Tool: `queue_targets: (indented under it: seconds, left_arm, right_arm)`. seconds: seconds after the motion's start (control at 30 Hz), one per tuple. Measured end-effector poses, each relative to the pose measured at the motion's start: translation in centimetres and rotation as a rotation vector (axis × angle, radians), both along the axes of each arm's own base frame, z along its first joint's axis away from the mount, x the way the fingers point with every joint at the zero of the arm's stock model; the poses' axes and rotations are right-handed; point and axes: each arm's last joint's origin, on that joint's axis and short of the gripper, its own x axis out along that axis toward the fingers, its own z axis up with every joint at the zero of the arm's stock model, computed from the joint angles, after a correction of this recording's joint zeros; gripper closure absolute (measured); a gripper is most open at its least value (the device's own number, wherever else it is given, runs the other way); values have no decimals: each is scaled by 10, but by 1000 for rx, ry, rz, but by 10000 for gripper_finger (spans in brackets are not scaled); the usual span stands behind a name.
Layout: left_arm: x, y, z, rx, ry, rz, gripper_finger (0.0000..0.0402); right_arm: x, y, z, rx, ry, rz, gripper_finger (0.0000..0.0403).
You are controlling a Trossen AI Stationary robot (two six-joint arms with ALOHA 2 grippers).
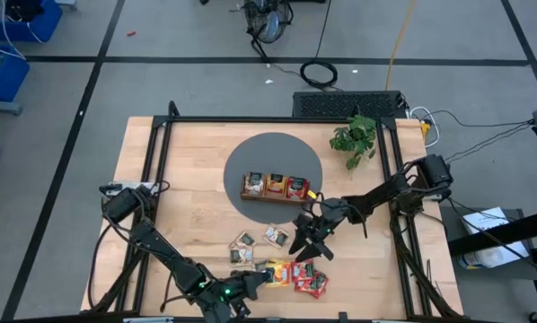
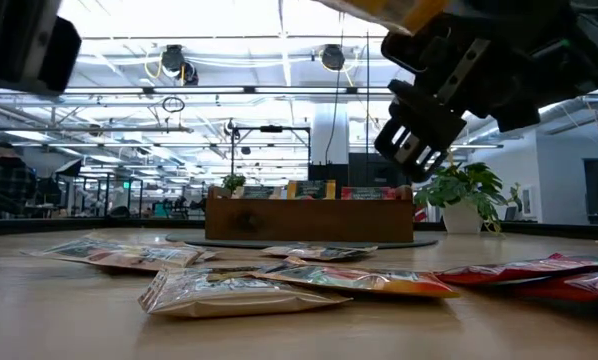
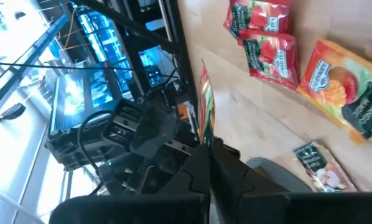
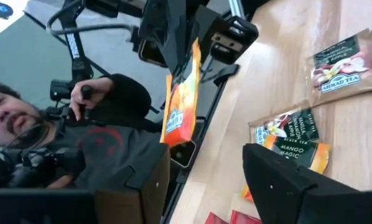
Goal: Pick & Place Tea
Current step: Put the yellow tea bag into the middle section of the wooden organizer
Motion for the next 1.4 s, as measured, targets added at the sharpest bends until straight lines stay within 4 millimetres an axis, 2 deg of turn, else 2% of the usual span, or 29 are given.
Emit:
queue_targets:
  seconds: [0.27, 0.47, 0.63, 0.9, 1.17, 1.3, 1.4]
  left_arm:
    - [10, 12, 1, 77, 3, 55, 398]
    - [27, 33, 2, 95, 3, 116, 395]
    - [34, 44, 2, 87, -1, 154, 396]
    - [31, 40, 2, 75, -9, 153, 394]
    - [26, 37, 5, -47, -88, 232, 375]
    - [17, 30, 20, -106, -142, 242, 354]
    - [8, 27, 35, -184, -210, 275, 340]
  right_arm:
    - [2, -1, 2, 12, 2, -9, 223]
    - [8, 1, 9, 2, -46, -9, 235]
    - [10, 1, 9, -21, -41, -36, 267]
    - [11, 0, 9, -84, -90, -73, 391]
    - [12, 0, 11, -155, -166, -83, 397]
    - [4, -2, 21, -195, -218, -72, 397]
    - [-9, -8, 27, -263, -241, -114, 398]
